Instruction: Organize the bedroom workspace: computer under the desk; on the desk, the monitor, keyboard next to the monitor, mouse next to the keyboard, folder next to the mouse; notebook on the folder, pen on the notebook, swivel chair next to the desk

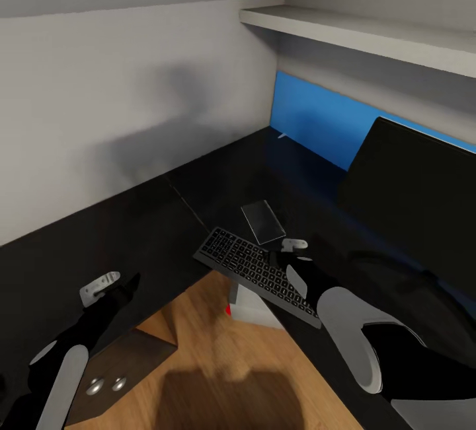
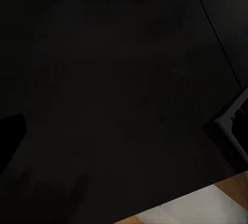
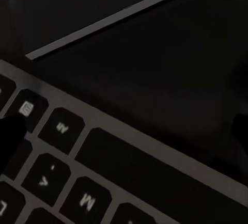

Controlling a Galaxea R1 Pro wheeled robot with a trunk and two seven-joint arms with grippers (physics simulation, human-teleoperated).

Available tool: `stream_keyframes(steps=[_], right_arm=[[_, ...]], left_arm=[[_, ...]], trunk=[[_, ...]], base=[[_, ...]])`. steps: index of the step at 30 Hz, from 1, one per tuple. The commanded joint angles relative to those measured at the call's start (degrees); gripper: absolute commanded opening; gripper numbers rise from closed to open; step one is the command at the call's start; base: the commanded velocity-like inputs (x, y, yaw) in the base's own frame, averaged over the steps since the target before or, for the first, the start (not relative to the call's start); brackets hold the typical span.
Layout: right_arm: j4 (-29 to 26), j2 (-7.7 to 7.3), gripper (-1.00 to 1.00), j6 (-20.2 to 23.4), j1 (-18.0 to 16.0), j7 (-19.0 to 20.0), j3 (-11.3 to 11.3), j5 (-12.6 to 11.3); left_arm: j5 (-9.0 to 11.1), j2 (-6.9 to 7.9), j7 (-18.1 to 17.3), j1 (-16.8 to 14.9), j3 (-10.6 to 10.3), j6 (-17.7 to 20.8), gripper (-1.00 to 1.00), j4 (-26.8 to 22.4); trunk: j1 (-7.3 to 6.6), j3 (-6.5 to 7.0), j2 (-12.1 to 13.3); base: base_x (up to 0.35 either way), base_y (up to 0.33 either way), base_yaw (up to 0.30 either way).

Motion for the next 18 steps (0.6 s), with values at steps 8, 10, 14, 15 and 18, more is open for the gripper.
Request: stream_keyframes(steps=[8, 10, 14, 15, 18], right_arm=[[-0.2, 0.02, 1.0, 0.3, 0.0, -0.2, -0.1, -0.7], [-0.2, 0.02, 1.0, 0.2, 0.0, -0.2, -0.1, -0.7], [-0.2, 0.02, 1.0, 0.2, 0.0, -0.2, -0.1, -0.7], [-0.2, 0.02, 1.0, 0.2, 0.0, -0.2, 0.0, -0.7], [-0.2, 0.02, 1.0, 0.2, 0.0, -0.2, 0.0, -0.7]], left_arm=[[0.6, 0.02, 0.4, 0.0, 0.0, 0.3, 1.0, -0.1], [0.6, 0.02, 0.4, 0.0, 0.0, 0.3, 1.0, -0.1], [0.6, 0.02, 0.4, 0.0, 0.0, 0.3, 1.0, -0.1], [0.6, 0.02, 0.4, 0.0, 0.0, 0.3, 1.0, -0.1], [0.6, 0.0, 0.4, 0.0, 0.0, 0.3, 1.0, -0.1]], trunk=[[0.03, -0.03, -0.1], [0.03, -0.01, -0.1], [0.03, 0.0, -0.1], [0.03, 0.0, -0.1], [0.03, 0.0, -0.1]], base=[[0.0, 0.0, -0.057], [0.0, 0.0, -0.183], [0.0, 0.0, -0.051], [0.0, 0.0, -0.015], [0.0, 0.0, -0.006]])
